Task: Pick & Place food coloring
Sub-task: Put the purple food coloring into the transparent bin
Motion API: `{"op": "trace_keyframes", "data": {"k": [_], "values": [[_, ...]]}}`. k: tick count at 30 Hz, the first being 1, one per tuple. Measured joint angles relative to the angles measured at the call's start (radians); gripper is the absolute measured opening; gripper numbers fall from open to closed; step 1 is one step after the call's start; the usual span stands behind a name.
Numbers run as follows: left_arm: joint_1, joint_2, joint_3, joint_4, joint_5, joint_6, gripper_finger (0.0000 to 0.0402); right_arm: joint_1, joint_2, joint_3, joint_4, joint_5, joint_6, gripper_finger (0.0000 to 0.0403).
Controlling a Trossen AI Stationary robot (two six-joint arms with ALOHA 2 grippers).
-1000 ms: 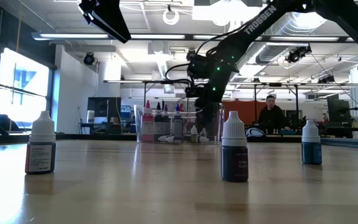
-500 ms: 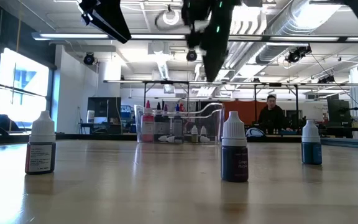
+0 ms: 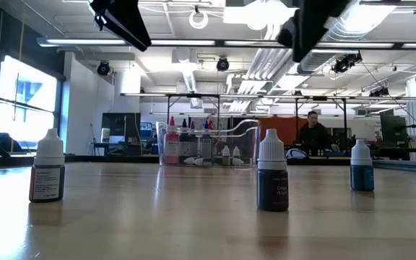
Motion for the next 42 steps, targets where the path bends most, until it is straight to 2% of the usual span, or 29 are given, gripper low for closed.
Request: {"op": "trace_keyframes", "data": {"k": [3, 6, 10, 13, 18, 26, 31, 37, 42], "values": [[0.0, 0.0, 0.0, -0.004, 0.004, 0.004, 0.0161, 0.096, -0.097, -0.25, 0.342, 0.012, 0.069, 0.0133], [0.0, 0.0, 0.0, -0.005, 0.006, 0.004, 0.0161, 0.183, -0.165, -0.484, 0.648, 0.081, 0.077, 0.0133], [0.0, 0.0, 0.0, -0.005, 0.006, 0.004, 0.0161, 0.266, -0.178, -0.777, 1.098, 0.165, 0.086, 0.0133], [0.0, 0.0, 0.0, -0.004, 0.006, 0.0, 0.0161, 0.289, -0.142, -0.945, 1.447, 0.197, 0.086, 0.0133], [0.0, 0.0, -0.001, 0.013, 0.017, -0.002, 0.0161, 0.291, -0.05, -1.093, 1.801, 0.168, 0.085, 0.0133], [0.0, 0.0, -0.001, 0.041, 0.021, -0.008, 0.0161, 0.29, 0.12, -1.049, 1.817, 0.183, -0.016, 0.0133], [0.0, 0.0, -0.001, 0.041, 0.021, -0.009, 0.0161, 0.28, 0.216, -1.004, 1.802, 0.169, -0.007, 0.0133], [0.0, 0.0, -0.001, 0.04, 0.021, -0.009, 0.0161, 0.253, 0.227, -0.982, 1.762, 0.142, 0.022, 0.0129], [0.0, 0.0, -0.001, 0.033, 0.022, -0.004, 0.0161, 0.252, 0.227, -0.982, 1.759, 0.147, 0.028, 0.0085]]}}
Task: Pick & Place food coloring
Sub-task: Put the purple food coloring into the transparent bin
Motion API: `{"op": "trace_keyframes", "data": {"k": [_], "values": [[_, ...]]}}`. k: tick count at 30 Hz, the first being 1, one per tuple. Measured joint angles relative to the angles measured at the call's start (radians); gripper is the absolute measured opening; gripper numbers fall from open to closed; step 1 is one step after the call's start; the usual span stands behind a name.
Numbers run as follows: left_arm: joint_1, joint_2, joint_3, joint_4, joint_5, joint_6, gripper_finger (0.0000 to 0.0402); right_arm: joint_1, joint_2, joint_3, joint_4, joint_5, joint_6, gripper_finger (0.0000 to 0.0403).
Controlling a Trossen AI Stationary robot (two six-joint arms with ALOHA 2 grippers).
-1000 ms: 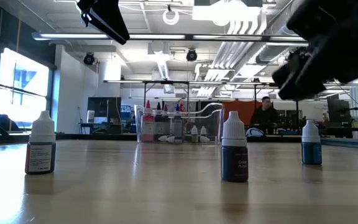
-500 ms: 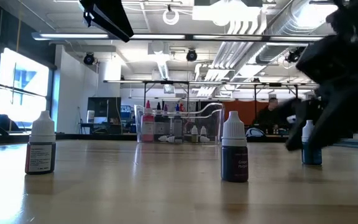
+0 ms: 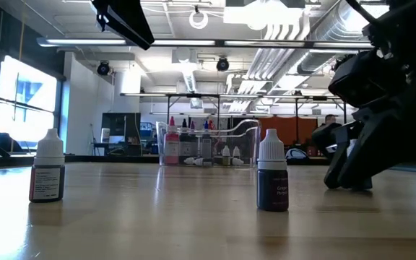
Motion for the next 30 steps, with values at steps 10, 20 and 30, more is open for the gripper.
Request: {"op": "trace_keyframes", "data": {"k": [10, 20, 30], "values": [[0.0, 0.0, 0.0, -0.001, -0.001, 0.011, 0.0161, -0.073, -0.043, -0.001, 0.352, 0.15, -0.24, 0.0057], [0.001, 0.0, 0.0, 0.0, -0.028, 0.03, 0.0161, -0.499, -0.136, 0.232, 0.391, 0.31, -0.794, 0.0056], [0.0, 0.012, 0.0, -0.002, -0.023, 0.026, 0.0161, -0.86, -0.029, 0.73, -0.601, -0.078, -0.503, 0.0006]]}}
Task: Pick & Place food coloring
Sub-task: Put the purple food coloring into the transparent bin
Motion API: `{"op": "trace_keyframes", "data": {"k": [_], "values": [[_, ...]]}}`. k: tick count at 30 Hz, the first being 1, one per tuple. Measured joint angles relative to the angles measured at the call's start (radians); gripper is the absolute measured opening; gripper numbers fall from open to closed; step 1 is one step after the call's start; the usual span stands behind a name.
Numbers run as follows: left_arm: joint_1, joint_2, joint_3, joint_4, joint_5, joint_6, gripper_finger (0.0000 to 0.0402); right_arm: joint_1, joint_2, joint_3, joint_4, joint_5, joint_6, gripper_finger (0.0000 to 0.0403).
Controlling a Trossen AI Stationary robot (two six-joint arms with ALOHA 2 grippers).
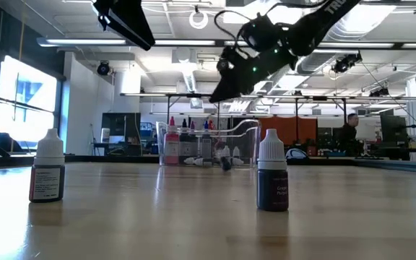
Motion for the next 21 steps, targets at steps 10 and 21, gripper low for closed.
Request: {"op": "trace_keyframes", "data": {"k": [10, 21], "values": [[0.0, 0.029, 0.0, 0.0, 0.035, -0.007, 0.0161, 0.08, 0.001, 0.035, -0.134, -0.275, -0.079, 0.0072], [0.0, 0.028, 0.0, 0.001, 0.077, -0.028, 0.0161, 0.251, 0.086, 0.032, -0.303, 0.159, -0.094, 0.0143]]}}
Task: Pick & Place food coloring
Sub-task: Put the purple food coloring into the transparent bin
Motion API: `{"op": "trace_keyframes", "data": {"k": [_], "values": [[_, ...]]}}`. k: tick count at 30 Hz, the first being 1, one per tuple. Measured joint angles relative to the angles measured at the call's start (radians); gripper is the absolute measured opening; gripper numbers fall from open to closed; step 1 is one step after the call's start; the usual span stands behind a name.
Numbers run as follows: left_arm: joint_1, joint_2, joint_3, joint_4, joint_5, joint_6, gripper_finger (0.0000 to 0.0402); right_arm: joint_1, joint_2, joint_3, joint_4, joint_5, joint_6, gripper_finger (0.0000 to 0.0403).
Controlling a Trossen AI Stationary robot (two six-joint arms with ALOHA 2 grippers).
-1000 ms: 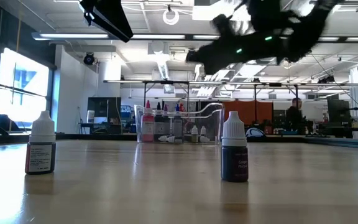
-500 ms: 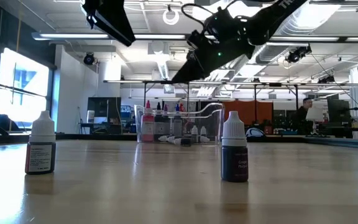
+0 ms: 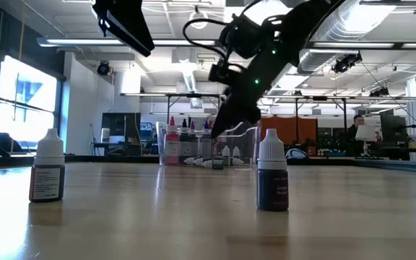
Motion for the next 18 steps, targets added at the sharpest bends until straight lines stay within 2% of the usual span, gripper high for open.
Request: {"op": "trace_keyframes", "data": {"k": [6, 12, 18], "values": [[0.0, 0.0, 0.0, 0.0, 0.004, -0.024, 0.0161, 0.01, 0.083, 0.002, 0.001, 0.009, 0.066, 0.0144], [0.0, 0.0, 0.0, 0.001, 0.001, -0.024, 0.0161, 0.003, 0.17, 0.001, 0.082, 0.165, -0.02, 0.0144], [0.0, 0.0, 0.0, 0.0, 0.001, -0.024, 0.0161, -0.028, 0.187, 0.002, 0.084, 0.17, -0.008, 0.0144]]}}
